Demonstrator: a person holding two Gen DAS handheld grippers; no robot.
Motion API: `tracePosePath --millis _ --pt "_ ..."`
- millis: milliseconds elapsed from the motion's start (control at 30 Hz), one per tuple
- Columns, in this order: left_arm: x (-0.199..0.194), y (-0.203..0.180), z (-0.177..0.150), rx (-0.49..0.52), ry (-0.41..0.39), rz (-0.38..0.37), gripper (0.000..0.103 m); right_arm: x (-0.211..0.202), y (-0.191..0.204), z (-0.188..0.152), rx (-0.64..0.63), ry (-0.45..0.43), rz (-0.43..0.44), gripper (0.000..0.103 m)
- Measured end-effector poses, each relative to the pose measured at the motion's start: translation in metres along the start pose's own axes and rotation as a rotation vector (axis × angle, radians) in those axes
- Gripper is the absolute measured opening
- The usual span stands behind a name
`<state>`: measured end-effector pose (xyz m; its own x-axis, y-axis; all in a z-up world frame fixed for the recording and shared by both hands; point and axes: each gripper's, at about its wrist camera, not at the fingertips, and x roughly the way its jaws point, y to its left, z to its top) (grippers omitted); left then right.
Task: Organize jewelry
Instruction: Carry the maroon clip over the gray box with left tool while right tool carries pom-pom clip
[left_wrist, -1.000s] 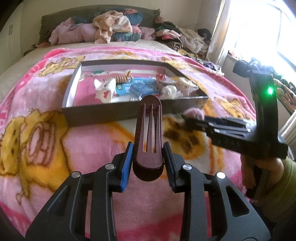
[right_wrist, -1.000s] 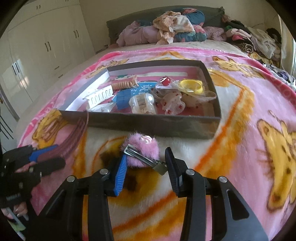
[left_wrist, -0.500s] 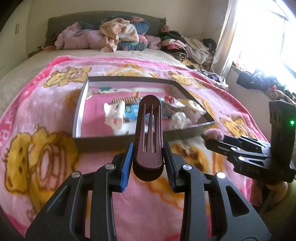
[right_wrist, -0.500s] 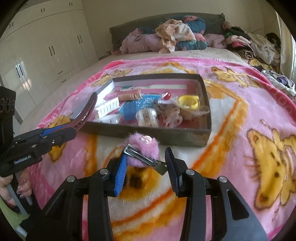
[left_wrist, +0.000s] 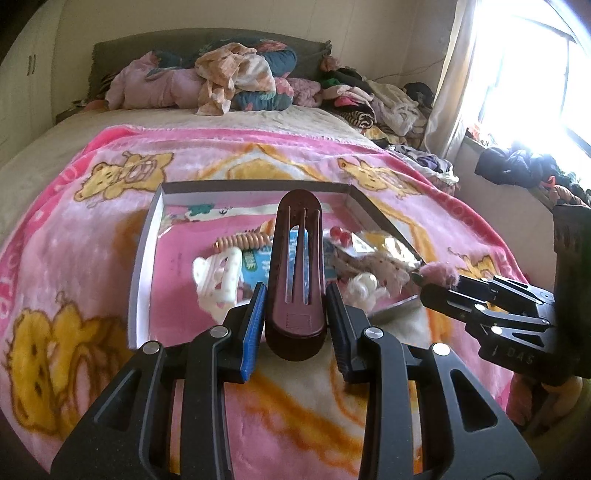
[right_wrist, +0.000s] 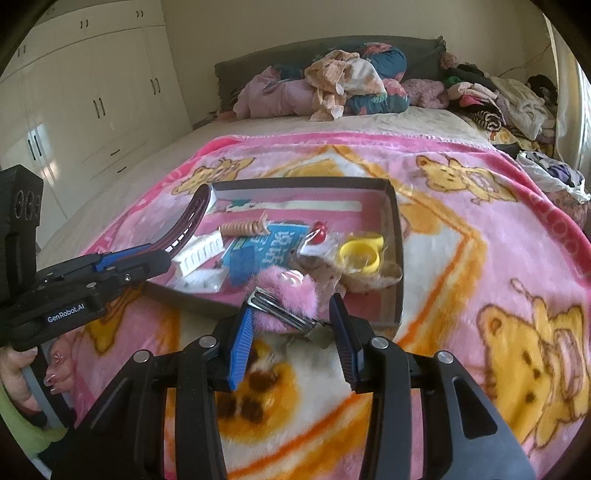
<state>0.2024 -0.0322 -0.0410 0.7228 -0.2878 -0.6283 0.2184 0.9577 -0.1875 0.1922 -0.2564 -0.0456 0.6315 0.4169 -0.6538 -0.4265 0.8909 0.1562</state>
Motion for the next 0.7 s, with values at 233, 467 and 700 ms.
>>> tracePosePath --millis 233,467,700 --pt "0.013 -0.003 0.011 0.007 -0.001 0.001 0.025 0.011 -0.003 0.008 -0.005 -0.001 -0.013 0.039" --pt "0.024 -0.004 0.019 0.015 -0.003 0.007 0.025 0.018 -0.006 0.017 -0.002 -0.003 -0.017 0.039" --pt "0.039 0.0 0.023 0.021 0.018 0.024 0.025 0.028 -0.008 0.027 -0.004 -0.004 -0.027 0.039"
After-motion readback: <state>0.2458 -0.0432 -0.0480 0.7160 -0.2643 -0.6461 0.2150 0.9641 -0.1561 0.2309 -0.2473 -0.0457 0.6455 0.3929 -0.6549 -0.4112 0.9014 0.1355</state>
